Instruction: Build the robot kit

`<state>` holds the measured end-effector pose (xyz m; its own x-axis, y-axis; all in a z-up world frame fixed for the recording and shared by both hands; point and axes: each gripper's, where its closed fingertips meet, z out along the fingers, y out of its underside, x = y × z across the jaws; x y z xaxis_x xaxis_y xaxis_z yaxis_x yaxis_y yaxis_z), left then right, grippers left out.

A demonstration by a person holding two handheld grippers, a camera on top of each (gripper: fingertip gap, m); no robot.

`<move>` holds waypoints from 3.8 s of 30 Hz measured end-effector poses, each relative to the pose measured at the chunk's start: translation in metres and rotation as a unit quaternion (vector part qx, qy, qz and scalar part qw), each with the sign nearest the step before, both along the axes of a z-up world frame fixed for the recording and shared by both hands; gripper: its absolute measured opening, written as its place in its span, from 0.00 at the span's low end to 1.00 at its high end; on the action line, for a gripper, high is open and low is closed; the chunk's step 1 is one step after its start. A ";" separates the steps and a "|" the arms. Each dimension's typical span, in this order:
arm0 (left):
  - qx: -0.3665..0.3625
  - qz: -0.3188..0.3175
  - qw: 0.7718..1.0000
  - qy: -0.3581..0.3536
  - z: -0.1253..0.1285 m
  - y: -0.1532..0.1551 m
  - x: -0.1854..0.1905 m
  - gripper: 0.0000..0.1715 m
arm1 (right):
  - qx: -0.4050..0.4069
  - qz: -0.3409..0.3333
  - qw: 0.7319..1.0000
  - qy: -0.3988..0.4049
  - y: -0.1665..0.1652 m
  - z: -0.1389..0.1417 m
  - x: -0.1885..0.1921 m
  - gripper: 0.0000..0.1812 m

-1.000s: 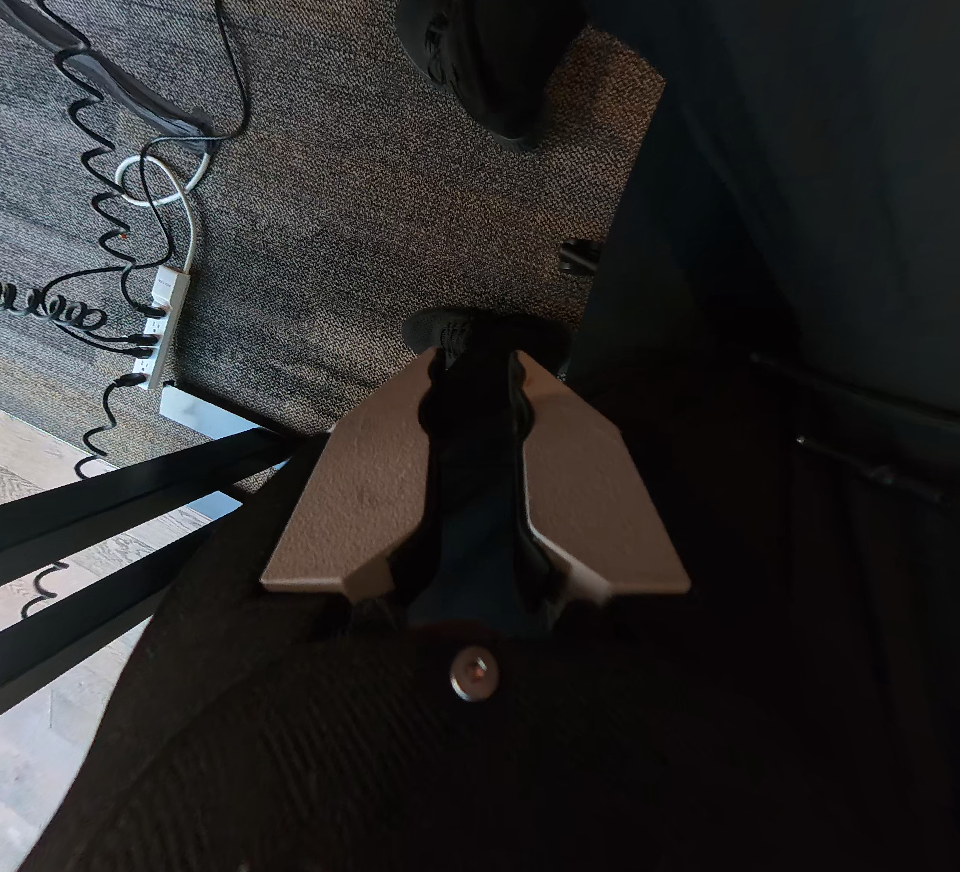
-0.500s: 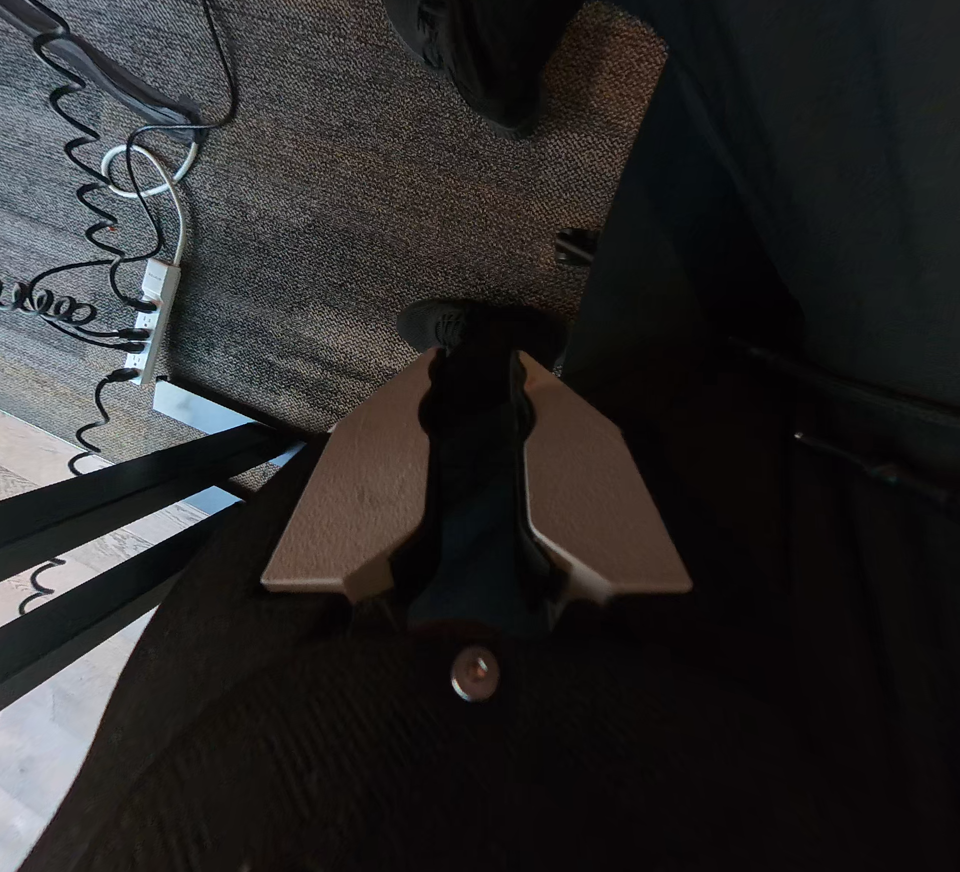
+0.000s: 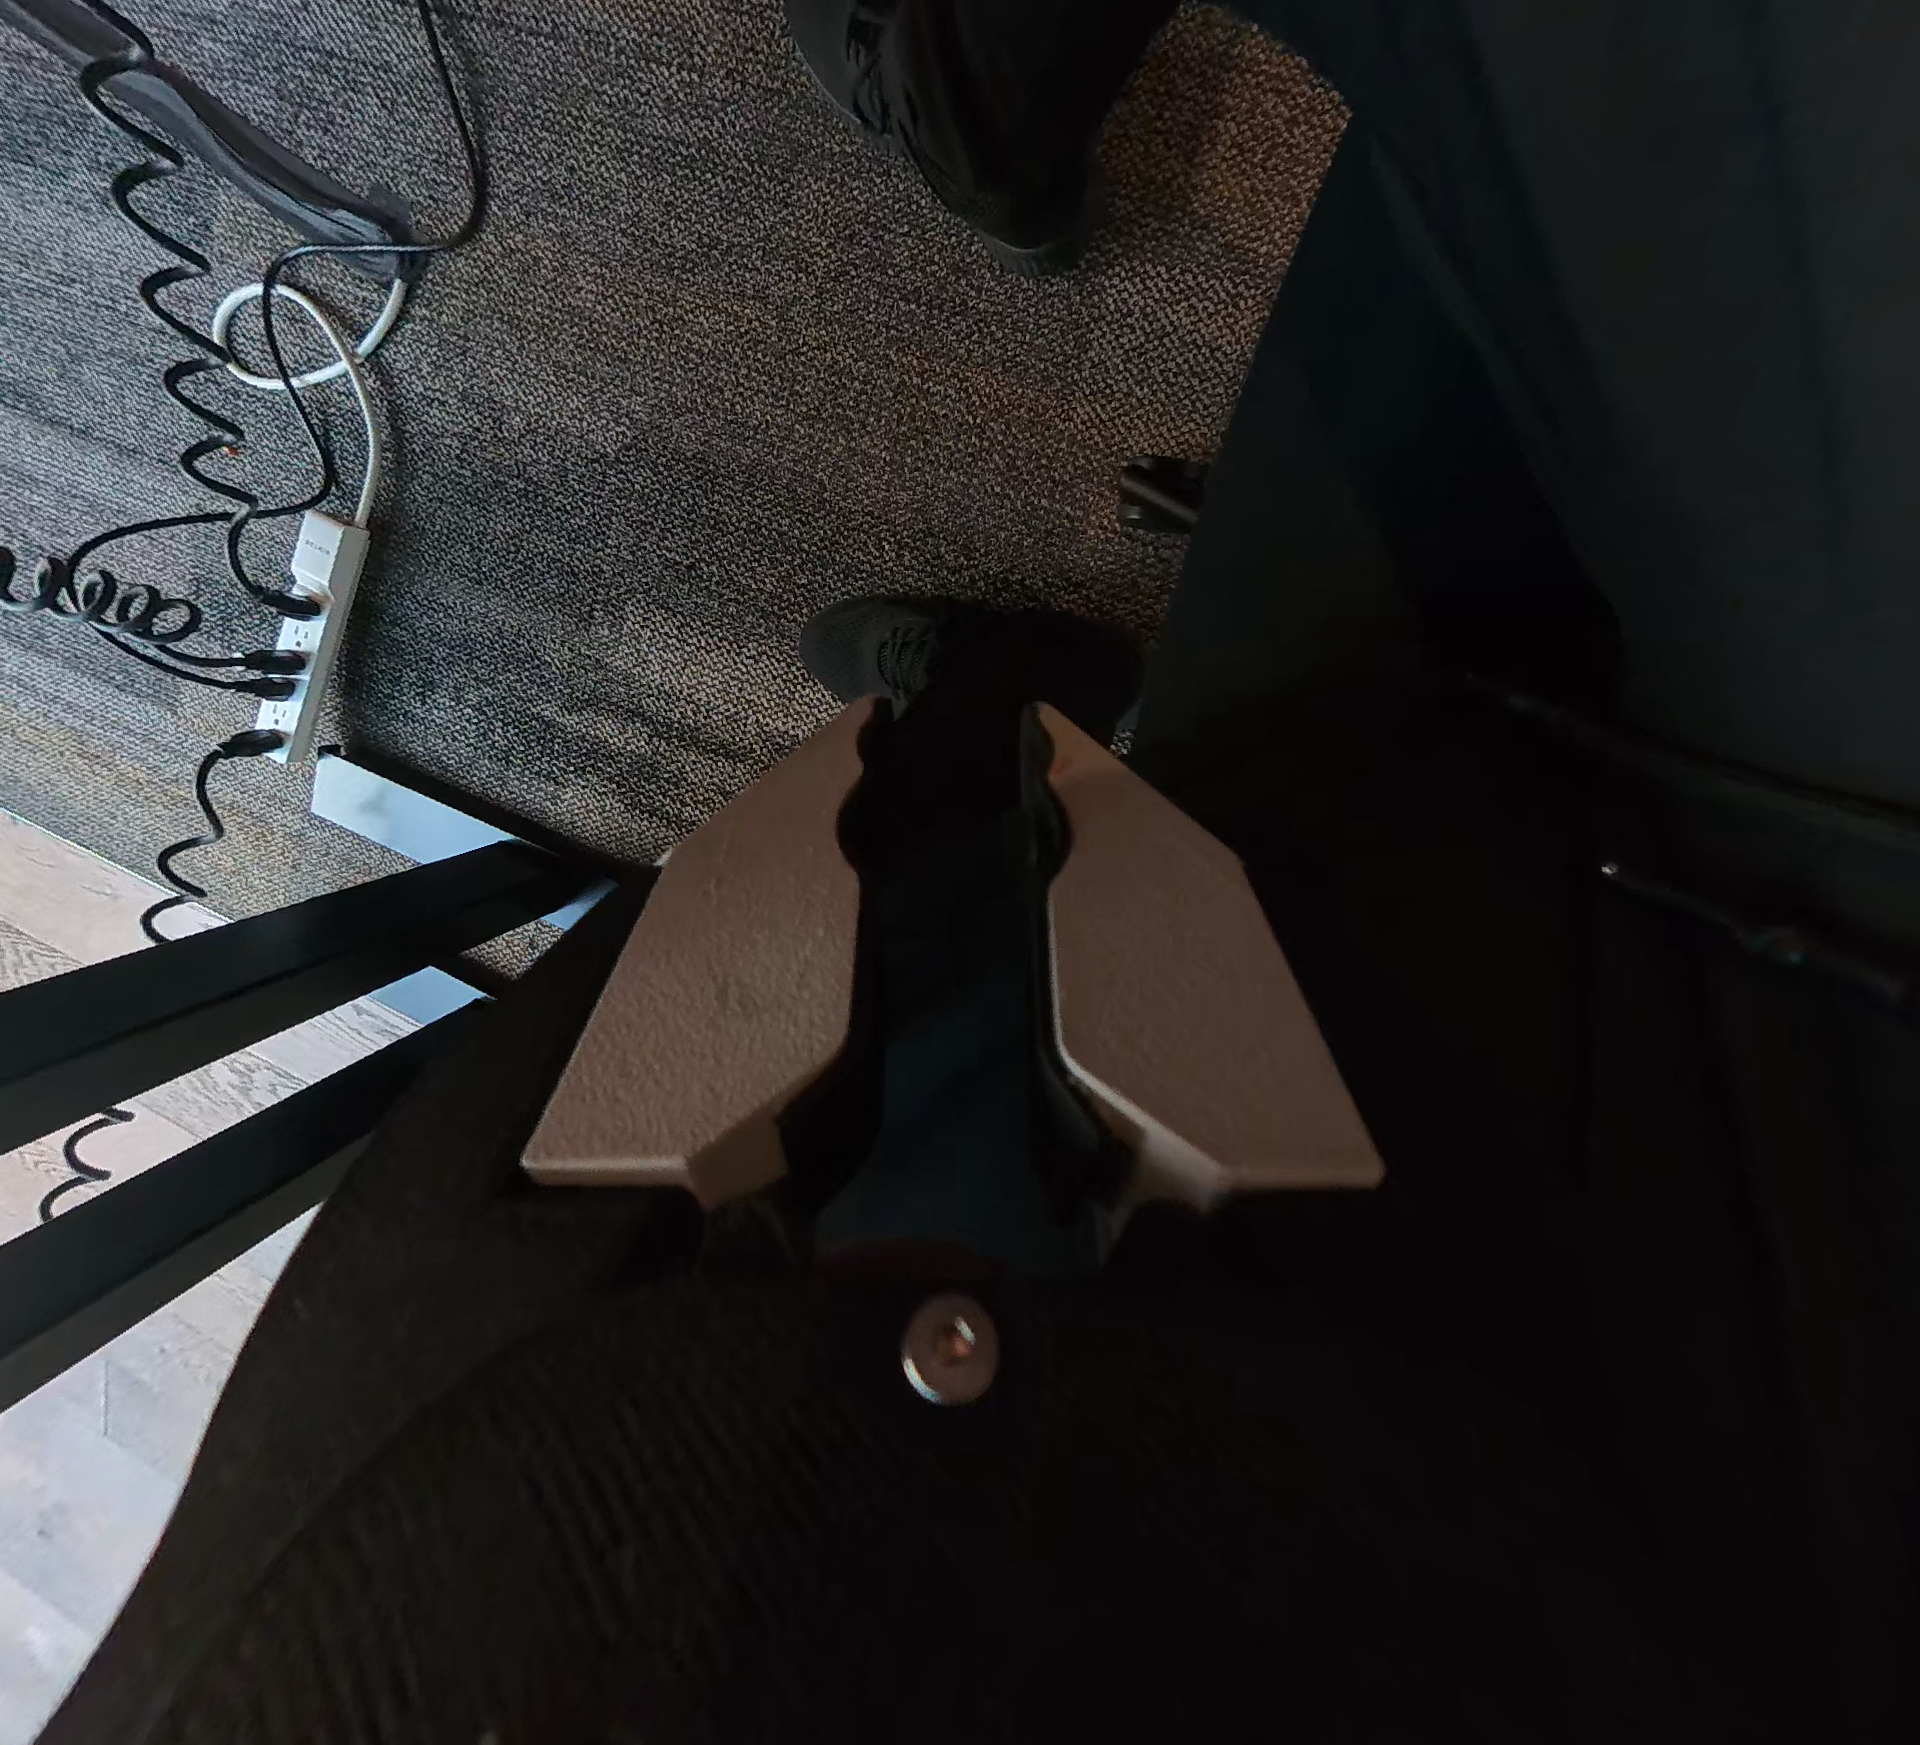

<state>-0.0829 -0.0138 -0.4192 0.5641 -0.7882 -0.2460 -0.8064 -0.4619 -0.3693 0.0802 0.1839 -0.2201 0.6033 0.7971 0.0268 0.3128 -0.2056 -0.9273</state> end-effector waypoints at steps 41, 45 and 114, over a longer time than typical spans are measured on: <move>0.074 0.041 0.988 -0.129 0.153 0.202 -0.028 0.14 | -0.006 0.150 0.980 0.131 0.012 0.052 0.018 0.38; 0.040 0.013 0.993 -0.110 0.148 0.206 -0.028 0.14 | 0.011 0.152 0.980 0.130 0.034 0.074 0.038 0.38; 0.068 -0.038 0.911 -0.406 0.194 0.152 0.148 0.13 | 0.537 0.098 0.728 -0.414 -0.017 0.002 -0.004 0.05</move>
<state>0.0653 0.1387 -0.2248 0.5490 -0.8256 0.1301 -0.2703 -0.3227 -0.9071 0.0760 0.1669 -0.2177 -0.0956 0.1162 0.9886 0.7819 0.6234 0.0024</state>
